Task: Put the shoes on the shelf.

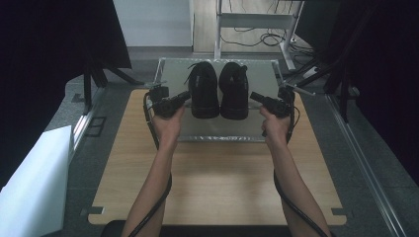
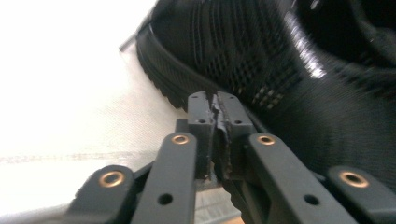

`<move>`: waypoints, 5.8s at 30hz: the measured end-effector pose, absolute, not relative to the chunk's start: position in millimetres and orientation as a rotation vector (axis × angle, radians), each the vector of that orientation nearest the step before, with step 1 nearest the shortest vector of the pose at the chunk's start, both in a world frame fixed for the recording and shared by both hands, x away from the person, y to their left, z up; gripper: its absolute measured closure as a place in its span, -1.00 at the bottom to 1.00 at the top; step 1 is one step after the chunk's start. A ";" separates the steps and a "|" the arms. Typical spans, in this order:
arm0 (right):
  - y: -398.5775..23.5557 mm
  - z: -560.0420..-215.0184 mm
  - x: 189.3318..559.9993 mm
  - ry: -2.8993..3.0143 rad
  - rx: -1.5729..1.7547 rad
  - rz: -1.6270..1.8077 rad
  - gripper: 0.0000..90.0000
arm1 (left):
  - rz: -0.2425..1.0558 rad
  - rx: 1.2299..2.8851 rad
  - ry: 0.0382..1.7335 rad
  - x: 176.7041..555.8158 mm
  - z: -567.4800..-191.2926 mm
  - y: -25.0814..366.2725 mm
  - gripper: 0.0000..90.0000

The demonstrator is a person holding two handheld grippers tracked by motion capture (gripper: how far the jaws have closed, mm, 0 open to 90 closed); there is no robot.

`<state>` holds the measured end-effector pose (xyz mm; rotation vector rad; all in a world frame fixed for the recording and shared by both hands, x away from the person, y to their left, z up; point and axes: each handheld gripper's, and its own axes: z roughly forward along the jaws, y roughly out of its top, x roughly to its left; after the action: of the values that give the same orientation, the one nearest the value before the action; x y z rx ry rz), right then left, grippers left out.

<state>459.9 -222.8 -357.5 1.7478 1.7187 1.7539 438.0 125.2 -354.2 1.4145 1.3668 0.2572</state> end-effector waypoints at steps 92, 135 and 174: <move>-227.3 -372.1 458.1 1.622 1.766 1.859 1.00 | 0.237 1.471 1.405 480.2 -342.7 114.5 0.98; -249.9 -376.7 435.9 1.765 1.568 2.023 0.38 | 0.290 1.416 1.210 419.5 -361.8 142.5 -0.04; -277.9 -443.5 336.6 2.199 1.197 1.413 -0.71 | 0.499 1.769 1.120 292.0 -443.7 149.2 -1.00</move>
<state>336.6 -277.9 -443.5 1.1969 2.1992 1.4135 292.0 149.2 -443.7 1.7686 1.1200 0.4994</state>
